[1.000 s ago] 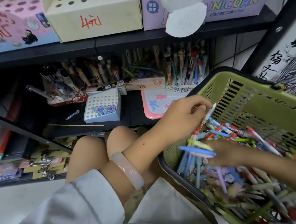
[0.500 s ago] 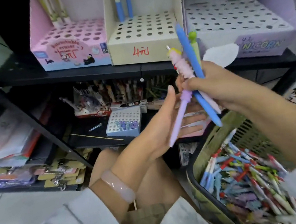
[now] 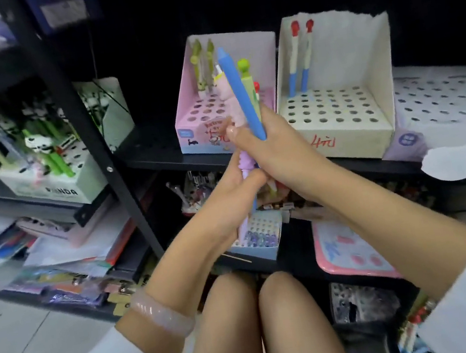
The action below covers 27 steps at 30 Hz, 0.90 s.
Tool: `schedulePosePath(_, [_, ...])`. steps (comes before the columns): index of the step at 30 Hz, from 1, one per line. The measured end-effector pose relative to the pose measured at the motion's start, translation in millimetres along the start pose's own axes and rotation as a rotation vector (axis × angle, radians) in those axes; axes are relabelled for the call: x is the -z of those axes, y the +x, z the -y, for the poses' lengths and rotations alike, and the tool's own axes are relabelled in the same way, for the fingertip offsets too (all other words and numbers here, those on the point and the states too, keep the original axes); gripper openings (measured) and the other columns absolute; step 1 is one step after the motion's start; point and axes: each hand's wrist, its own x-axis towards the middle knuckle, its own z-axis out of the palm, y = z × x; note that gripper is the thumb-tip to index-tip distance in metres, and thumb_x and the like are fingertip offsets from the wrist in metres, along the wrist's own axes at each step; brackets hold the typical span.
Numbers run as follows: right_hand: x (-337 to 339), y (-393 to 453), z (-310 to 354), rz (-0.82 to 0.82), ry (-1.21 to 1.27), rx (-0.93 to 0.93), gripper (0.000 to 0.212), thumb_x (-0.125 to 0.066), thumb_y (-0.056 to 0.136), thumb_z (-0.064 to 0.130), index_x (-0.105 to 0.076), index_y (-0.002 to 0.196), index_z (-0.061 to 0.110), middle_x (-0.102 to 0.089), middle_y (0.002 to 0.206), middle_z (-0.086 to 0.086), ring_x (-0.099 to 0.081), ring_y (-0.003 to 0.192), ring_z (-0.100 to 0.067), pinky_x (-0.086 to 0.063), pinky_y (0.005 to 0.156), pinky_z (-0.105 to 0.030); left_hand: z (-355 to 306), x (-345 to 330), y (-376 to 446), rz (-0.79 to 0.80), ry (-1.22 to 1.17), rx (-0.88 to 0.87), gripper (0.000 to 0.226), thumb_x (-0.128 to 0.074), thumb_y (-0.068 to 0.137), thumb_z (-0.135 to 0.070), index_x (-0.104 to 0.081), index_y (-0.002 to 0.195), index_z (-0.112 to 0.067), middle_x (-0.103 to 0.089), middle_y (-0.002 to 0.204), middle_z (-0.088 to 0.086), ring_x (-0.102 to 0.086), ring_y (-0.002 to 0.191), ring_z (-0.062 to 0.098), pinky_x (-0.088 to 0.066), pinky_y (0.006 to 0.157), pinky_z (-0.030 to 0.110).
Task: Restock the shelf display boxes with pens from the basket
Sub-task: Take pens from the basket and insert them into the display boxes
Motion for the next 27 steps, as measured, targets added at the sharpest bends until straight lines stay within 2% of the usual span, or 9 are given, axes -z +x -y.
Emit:
schedulePosePath(2, [-1,11,3,-0.016,-0.037,-0.006,0.013,-0.049,0.095,0.022,-0.056,0.1,0.012,-0.061,0.083,-0.01,-0.058,0.072,-0.013,-0.048,0.073,-0.023,-10,8,6,-0.015,0.083,-0.044,0.025,-0.041,0.093,-0.006,-0.052,0.103,-0.027,-0.067,0.084,-0.01,-0.062,0.083,0.002,-0.052,0.075,0.018])
schedulePosePath(5, [-1,25,4,0.015,0.03,-0.057,0.022,-0.047,0.097,0.026,-0.058,0.109,0.011,-0.063,0.1,-0.012,-0.061,0.087,-0.013,-0.047,0.084,-0.024,-20,15,13,-0.053,0.187,-0.087,0.02,-0.042,0.09,-0.004,-0.054,0.095,-0.02,-0.061,0.068,-0.009,-0.055,0.059,0.002,-0.043,0.053,0.011])
schedulePosePath(8, [-2,34,5,0.036,0.093,-0.064,0.028,-0.047,0.096,0.027,-0.053,0.121,0.015,-0.061,0.121,-0.009,-0.059,0.104,-0.007,-0.044,0.094,-0.02,-25,20,19,-0.043,0.199,-0.106,0.021,-0.041,0.093,-0.007,-0.055,0.092,-0.023,-0.059,0.066,-0.017,-0.054,0.059,-0.002,-0.042,0.053,0.009])
schedulePosePath(10, [-3,40,6,0.043,0.1,-0.024,0.025,-0.046,0.097,0.025,-0.049,0.121,0.022,-0.065,0.108,0.004,-0.06,0.093,0.006,-0.043,0.091,-0.012,-27,23,23,-0.039,0.206,-0.081,0.02,-0.042,0.096,-0.015,-0.056,0.088,-0.027,-0.057,0.061,-0.019,-0.054,0.062,0.001,-0.043,0.057,0.015])
schedulePosePath(13, [0,47,6,0.036,0.084,0.018,0.021,-0.044,0.098,0.028,-0.041,0.118,0.033,-0.059,0.082,0.014,-0.057,0.083,0.007,-0.042,0.085,-0.012,-32,29,29,-0.019,0.217,-0.084,0.017,-0.043,0.097,-0.017,-0.056,0.09,-0.026,-0.06,0.063,-0.018,-0.057,0.065,0.003,-0.046,0.059,0.017])
schedulePosePath(17, [11,55,9,0.008,0.074,0.091,0.029,-0.038,0.1,0.024,-0.026,0.12,0.04,-0.043,0.108,0.031,-0.044,0.089,0.032,-0.037,0.077,0.005,-40,31,40,-0.003,0.187,-0.086,0.016,-0.045,0.098,-0.023,-0.054,0.099,-0.01,-0.058,0.063,-0.013,-0.052,0.058,0.004,-0.044,0.056,0.017])
schedulePosePath(21, [20,66,11,-0.068,0.01,0.148,0.047,-0.038,0.1,0.019,-0.02,0.143,0.026,-0.037,0.134,0.011,-0.041,0.116,0.011,-0.035,0.095,-0.004,-42,23,55,-0.026,0.156,-0.088,0.019,-0.042,0.099,-0.022,-0.058,0.107,-0.017,-0.064,0.074,-0.005,-0.06,0.071,0.008,-0.049,0.064,0.019])
schedulePosePath(24, [28,72,15,-0.108,0.0,0.193,0.057,-0.04,0.099,0.017,-0.011,0.148,0.025,-0.028,0.137,0.014,-0.036,0.117,0.012,-0.034,0.095,-0.002,-45,18,66,-0.027,0.114,-0.094,0.017,-0.043,0.099,-0.022,-0.059,0.096,-0.022,-0.062,0.084,0.01,-0.058,0.075,0.016,-0.05,0.072,0.035])
schedulePosePath(27, [43,75,15,-0.102,-0.002,0.214,0.053,-0.04,0.099,0.021,-0.015,0.145,0.028,-0.035,0.137,0.01,-0.038,0.122,0.005,-0.035,0.097,-0.005,-50,14,76,-0.005,0.101,-0.094,0.021,-0.044,0.098,-0.022,-0.055,0.081,-0.019,-0.056,0.064,-0.006,-0.051,0.057,0.008,-0.041,0.06,0.027])
